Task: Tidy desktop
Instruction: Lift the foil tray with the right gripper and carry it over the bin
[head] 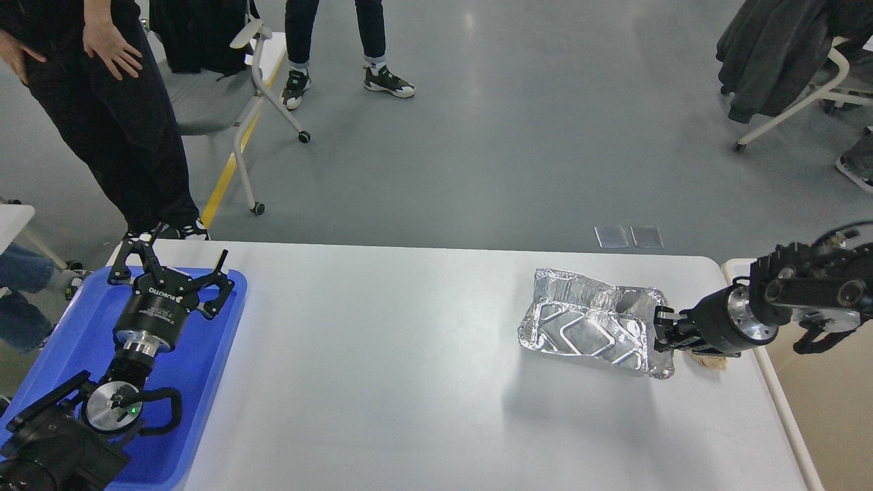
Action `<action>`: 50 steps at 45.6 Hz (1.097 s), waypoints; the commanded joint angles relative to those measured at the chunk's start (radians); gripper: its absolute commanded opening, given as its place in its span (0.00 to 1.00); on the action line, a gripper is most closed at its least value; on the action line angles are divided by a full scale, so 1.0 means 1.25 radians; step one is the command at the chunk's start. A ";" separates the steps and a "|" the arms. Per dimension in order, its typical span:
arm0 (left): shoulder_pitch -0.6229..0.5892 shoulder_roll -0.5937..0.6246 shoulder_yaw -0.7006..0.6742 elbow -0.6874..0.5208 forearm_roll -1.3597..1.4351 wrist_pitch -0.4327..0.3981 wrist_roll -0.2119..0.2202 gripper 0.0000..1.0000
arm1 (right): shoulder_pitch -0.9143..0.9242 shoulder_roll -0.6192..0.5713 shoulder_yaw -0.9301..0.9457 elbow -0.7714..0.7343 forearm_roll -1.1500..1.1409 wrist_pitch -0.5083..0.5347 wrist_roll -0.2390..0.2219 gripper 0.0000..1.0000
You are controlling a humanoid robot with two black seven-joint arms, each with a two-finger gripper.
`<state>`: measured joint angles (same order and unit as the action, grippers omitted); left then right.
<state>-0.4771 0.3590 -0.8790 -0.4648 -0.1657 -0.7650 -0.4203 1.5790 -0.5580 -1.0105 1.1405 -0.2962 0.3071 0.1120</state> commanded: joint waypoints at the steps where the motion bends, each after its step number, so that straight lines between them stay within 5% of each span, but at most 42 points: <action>1: 0.000 0.000 0.000 0.000 0.000 0.000 0.000 0.99 | 0.187 -0.020 -0.092 0.083 -0.024 0.067 0.001 0.00; 32: -0.001 0.000 0.000 0.000 0.000 0.000 0.001 0.99 | 0.560 0.018 -0.202 0.103 -0.093 0.351 0.000 0.00; 50: -0.001 0.000 0.000 0.000 0.000 0.000 0.001 0.99 | 0.690 0.014 -0.203 0.105 -0.093 0.383 0.000 0.00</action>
<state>-0.4787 0.3589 -0.8790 -0.4649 -0.1657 -0.7652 -0.4189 2.3416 -0.5381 -1.2609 1.2695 -0.4087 0.7591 0.1127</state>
